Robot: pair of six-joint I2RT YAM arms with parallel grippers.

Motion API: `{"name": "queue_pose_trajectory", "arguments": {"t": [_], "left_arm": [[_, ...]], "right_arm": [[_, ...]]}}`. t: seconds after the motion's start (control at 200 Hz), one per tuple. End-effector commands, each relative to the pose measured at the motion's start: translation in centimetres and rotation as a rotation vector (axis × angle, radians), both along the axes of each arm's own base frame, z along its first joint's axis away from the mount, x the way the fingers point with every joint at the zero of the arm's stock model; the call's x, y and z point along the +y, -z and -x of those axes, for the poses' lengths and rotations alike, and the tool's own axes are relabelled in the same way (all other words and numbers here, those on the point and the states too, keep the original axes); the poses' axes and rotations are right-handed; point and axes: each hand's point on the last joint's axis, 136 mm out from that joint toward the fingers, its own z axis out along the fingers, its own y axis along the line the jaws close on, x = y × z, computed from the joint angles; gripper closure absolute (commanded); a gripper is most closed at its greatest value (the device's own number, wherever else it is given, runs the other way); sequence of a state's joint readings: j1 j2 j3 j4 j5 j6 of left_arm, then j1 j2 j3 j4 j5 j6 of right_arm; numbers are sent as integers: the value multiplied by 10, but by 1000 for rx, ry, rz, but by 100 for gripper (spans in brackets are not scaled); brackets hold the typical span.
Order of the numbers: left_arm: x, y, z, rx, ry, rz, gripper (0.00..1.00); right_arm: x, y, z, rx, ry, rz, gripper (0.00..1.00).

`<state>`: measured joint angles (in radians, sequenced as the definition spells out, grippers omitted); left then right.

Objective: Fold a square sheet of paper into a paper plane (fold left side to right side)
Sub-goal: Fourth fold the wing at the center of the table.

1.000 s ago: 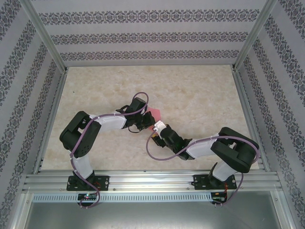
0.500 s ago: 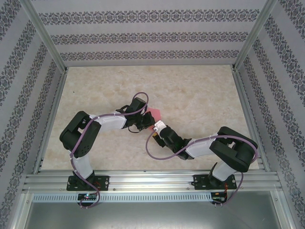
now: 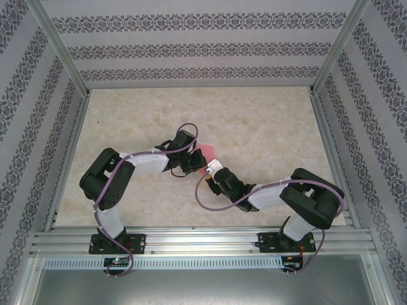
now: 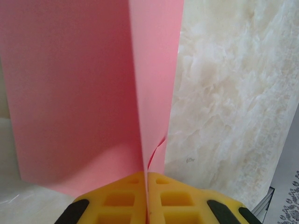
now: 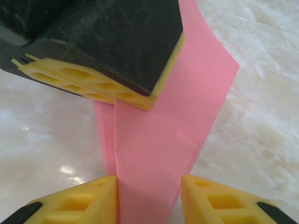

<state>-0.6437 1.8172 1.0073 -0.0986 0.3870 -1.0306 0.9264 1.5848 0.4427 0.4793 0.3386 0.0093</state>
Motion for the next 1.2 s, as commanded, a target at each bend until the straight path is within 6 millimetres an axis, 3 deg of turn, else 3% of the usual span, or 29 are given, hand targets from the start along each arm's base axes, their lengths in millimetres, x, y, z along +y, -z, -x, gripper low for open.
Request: {"name": "queue_pose_trajectory", "arguments": {"t": [0.0,0.23,0.4,0.704,1.194], "left_arm": [[-7,-19,-1,-29,18,18,91],[-8,-22,-1,-32,25,20,91],[-8,-27,-3,-42,29,17,85],[4,-59,-12,-115,37,-28,60],[71,-108,-8,-309,-71,-109,16]], "right_arm": [[1,1,-1,20,3,-26,63],[0,3,-1,30,0,-23,72],[1,4,0,36,-8,-23,77],[3,6,2,55,-18,-29,83],[3,7,2,82,-23,-46,85]]}}
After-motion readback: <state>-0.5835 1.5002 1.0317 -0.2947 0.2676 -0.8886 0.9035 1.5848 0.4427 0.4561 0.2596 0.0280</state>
